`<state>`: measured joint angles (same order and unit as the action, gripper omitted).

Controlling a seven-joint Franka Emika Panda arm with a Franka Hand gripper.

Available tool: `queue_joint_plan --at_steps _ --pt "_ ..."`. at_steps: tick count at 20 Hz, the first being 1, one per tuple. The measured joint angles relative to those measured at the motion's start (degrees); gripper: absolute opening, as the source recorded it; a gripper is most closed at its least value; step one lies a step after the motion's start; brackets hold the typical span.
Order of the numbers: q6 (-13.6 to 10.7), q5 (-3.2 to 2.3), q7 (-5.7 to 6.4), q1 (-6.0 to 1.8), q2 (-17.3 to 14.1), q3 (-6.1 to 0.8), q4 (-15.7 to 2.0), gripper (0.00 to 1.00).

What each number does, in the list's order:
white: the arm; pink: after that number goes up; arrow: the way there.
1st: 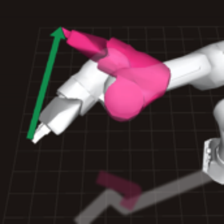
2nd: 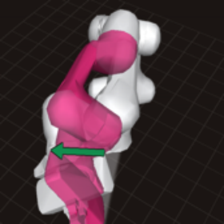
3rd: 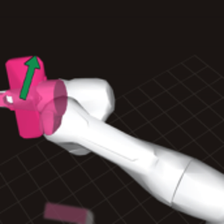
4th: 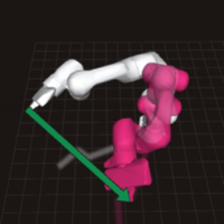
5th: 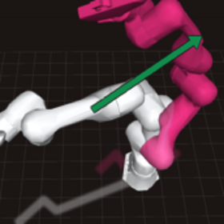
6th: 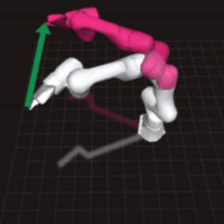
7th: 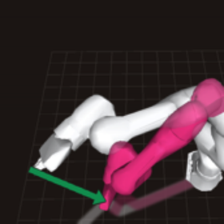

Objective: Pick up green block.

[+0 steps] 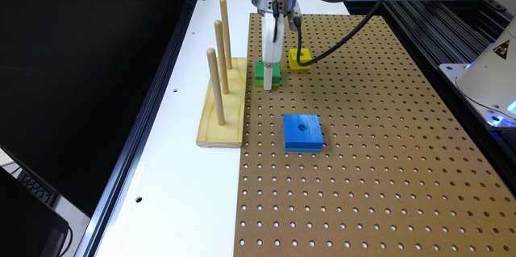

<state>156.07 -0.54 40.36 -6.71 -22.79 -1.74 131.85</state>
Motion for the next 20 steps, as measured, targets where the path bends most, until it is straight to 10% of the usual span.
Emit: queue_joint_plan --at_steps 14,20 --pt "-0.44 0.00 0.00 -0.02 0.77 0.00 0.03 0.00" --pt "-5.17 0.00 0.00 -0.02 5.28 0.00 0.13 0.00"
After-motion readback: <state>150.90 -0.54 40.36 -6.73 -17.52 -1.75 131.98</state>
